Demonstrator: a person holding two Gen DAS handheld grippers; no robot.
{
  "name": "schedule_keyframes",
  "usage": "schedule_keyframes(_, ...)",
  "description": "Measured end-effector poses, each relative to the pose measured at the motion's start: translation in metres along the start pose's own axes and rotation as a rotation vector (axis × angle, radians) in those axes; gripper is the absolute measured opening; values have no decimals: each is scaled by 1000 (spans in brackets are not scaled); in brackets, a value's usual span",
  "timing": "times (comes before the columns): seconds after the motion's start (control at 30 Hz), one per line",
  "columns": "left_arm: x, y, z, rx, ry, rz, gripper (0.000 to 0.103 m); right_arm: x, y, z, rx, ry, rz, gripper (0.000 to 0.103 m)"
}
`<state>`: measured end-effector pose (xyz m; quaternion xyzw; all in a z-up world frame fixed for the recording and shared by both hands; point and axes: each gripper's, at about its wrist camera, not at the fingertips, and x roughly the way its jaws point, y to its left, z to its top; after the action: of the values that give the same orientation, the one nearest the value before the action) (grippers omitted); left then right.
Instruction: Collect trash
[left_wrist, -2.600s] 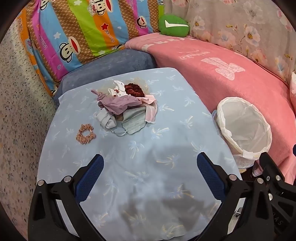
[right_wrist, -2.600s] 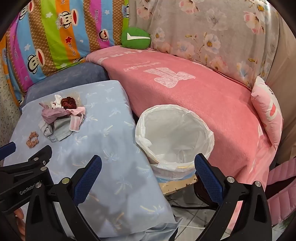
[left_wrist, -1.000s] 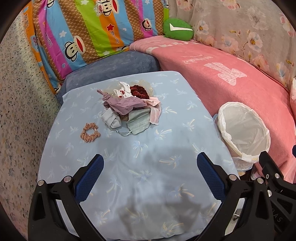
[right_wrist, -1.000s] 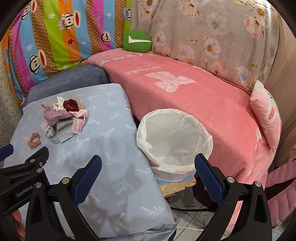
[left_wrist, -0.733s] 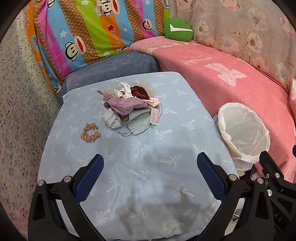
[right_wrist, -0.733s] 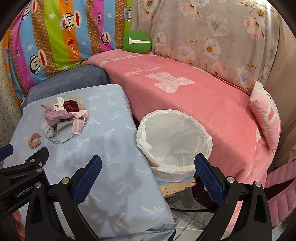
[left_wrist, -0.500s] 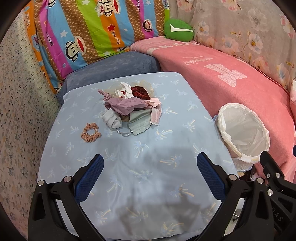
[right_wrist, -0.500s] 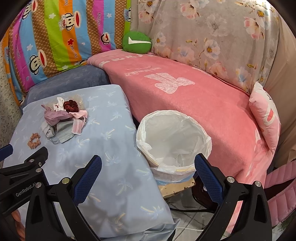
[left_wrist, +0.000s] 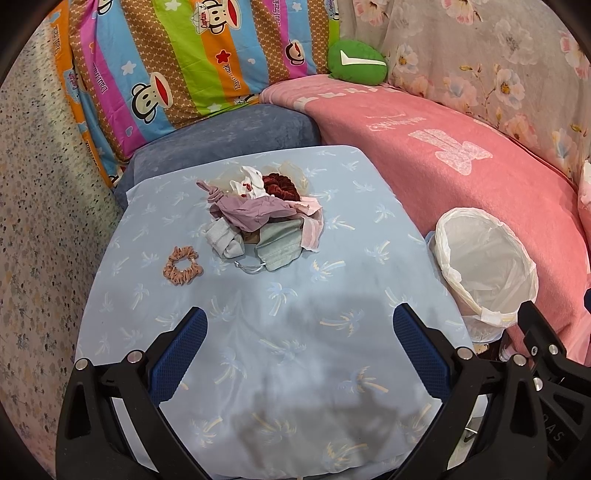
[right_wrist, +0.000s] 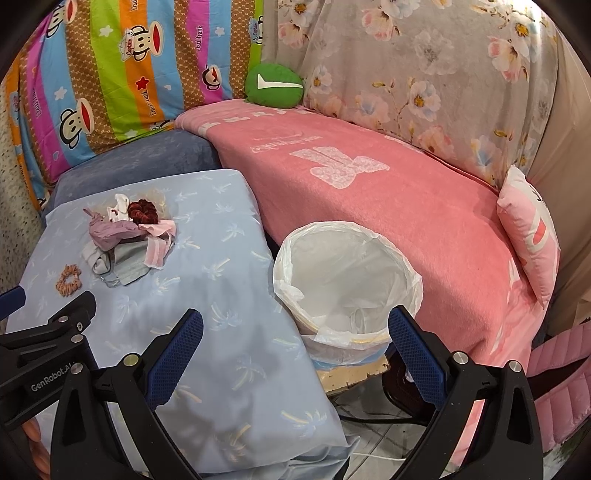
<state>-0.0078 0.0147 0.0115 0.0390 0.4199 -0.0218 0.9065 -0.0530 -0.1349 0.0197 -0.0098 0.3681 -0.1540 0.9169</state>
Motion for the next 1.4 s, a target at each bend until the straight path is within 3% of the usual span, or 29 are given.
schedule_keyframes(0.87, -1, -2, 1, 1, -6, -6, 96, -2, -1, 5, 4, -2, -6, 97)
schedule_keyframes(1.4, 7, 11, 6, 3, -55, -54, 96, 1, 7, 7, 21, -20, -24, 97)
